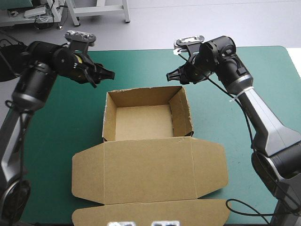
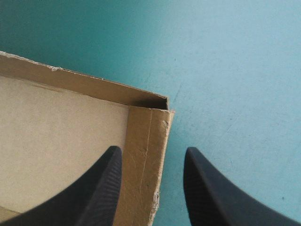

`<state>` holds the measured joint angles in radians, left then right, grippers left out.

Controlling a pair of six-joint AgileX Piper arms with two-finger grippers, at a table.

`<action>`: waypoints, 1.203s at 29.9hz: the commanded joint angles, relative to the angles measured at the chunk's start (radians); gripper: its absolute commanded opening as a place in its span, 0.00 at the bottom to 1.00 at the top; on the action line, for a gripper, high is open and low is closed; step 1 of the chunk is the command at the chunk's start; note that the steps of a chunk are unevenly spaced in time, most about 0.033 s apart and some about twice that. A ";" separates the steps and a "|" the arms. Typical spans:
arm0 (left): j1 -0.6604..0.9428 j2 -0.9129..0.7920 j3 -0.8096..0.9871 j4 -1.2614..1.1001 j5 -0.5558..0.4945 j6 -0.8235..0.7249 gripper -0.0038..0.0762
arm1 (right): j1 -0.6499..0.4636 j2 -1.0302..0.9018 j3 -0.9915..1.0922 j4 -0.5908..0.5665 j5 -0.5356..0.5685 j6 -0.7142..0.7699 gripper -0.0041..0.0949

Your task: Fold the box

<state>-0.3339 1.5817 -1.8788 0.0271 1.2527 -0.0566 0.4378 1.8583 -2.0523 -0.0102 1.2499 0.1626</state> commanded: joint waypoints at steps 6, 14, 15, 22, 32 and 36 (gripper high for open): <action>-0.004 -0.280 -0.030 0.014 0.037 0.032 0.04 | -0.001 0.005 0.013 -0.016 -0.002 0.015 0.45; -0.004 -0.404 0.017 0.023 0.037 0.034 0.04 | -0.011 0.011 0.219 0.010 -0.002 -0.011 0.45; -0.004 -0.409 0.027 0.023 0.037 0.034 0.04 | -0.011 0.011 0.235 0.039 -0.002 -0.025 0.45; -0.004 -0.468 0.204 0.002 0.037 0.034 0.04 | -0.011 0.011 0.335 0.093 -0.031 -0.079 0.41; -0.004 -0.604 0.582 -0.005 0.037 0.024 0.04 | -0.045 0.004 0.335 -0.041 -0.002 -0.032 0.02; -0.004 -0.685 0.697 -0.003 0.037 -0.013 0.04 | -0.161 -0.028 0.335 -0.031 -0.002 -0.027 0.02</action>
<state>-0.3339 0.9555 -1.2178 0.0269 1.2538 -0.0377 0.3683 1.9150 -1.6969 0.0310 1.2327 0.1402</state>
